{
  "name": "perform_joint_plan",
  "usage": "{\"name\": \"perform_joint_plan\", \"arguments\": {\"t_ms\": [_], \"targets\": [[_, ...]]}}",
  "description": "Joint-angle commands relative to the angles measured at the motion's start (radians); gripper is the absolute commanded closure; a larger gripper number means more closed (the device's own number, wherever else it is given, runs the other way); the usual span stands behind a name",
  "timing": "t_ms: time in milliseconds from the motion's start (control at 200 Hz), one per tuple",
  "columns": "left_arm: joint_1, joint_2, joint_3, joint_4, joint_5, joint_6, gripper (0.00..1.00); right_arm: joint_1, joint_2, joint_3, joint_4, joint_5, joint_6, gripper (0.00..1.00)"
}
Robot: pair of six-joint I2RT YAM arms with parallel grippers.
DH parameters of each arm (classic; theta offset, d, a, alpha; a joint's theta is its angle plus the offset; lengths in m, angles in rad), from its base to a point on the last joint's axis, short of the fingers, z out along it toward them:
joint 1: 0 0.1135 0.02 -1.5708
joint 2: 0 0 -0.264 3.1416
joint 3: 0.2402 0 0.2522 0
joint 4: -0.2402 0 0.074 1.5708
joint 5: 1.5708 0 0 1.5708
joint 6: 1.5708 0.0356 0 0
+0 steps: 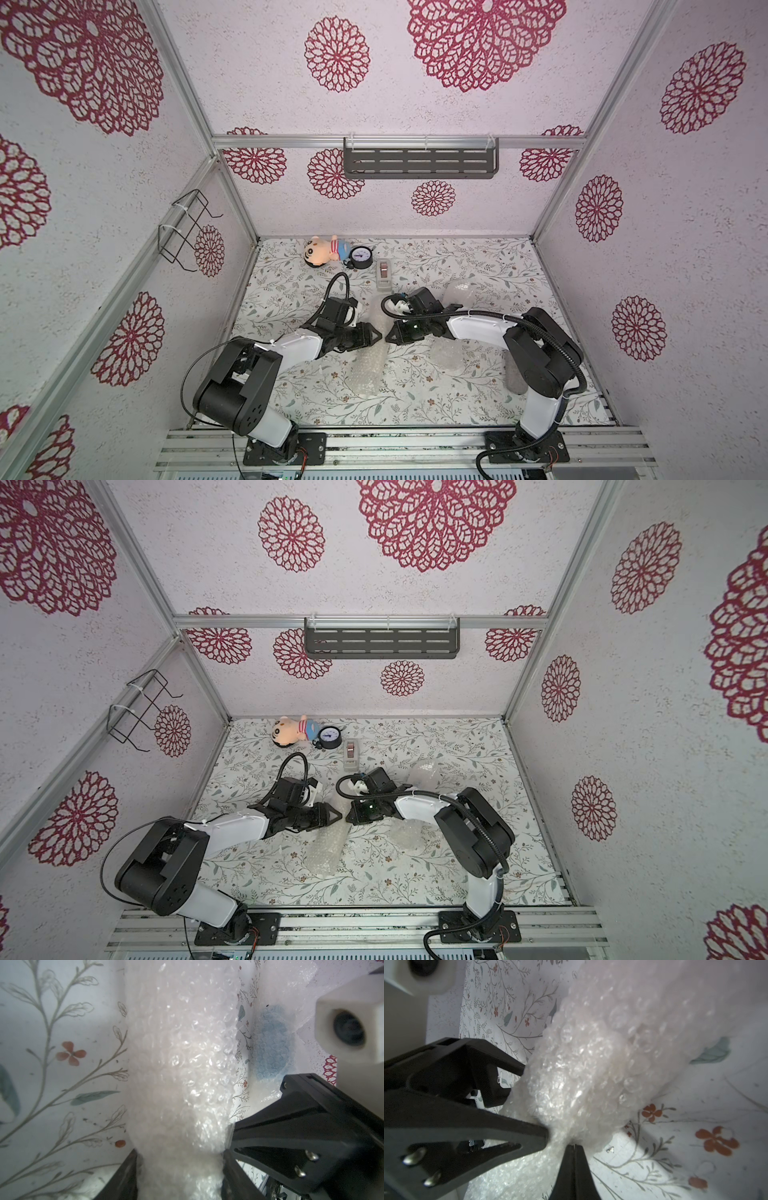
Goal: Wrap vases in bubble wrap
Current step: Stick the tape on the bubble wrap.
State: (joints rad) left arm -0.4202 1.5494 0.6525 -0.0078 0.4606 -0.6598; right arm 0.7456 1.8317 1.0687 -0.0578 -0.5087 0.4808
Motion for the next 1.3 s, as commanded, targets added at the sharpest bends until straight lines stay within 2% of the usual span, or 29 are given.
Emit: {"name": "perform_joint_plan", "arguments": {"t_ms": [0,190,400,656,821,936,1296], "targets": [[0.003,0.001,0.021,-0.045,-0.033,0.013,0.42,0.006,-0.005,-0.009,0.009,0.0,-0.025,0.99],[0.003,-0.019,0.038,0.008,-0.018,-0.004,0.2,0.008,0.011,-0.003,0.03,-0.007,-0.018,1.0],[0.003,0.013,0.106,0.001,-0.055,-0.022,0.18,0.007,0.005,0.006,0.023,-0.001,-0.023,1.0],[0.007,0.036,0.086,0.031,-0.03,-0.009,0.29,0.008,0.0,0.007,0.009,0.006,-0.037,1.0],[0.006,0.044,0.083,0.001,0.023,0.051,0.27,0.007,0.0,0.011,0.01,0.008,-0.039,1.0],[0.006,0.044,0.084,-0.055,0.004,0.088,0.29,0.007,0.001,0.016,0.008,0.012,-0.041,1.0],[0.008,0.066,0.07,-0.066,-0.022,0.108,0.52,0.007,-0.015,0.013,-0.007,0.028,-0.045,1.0]]}}
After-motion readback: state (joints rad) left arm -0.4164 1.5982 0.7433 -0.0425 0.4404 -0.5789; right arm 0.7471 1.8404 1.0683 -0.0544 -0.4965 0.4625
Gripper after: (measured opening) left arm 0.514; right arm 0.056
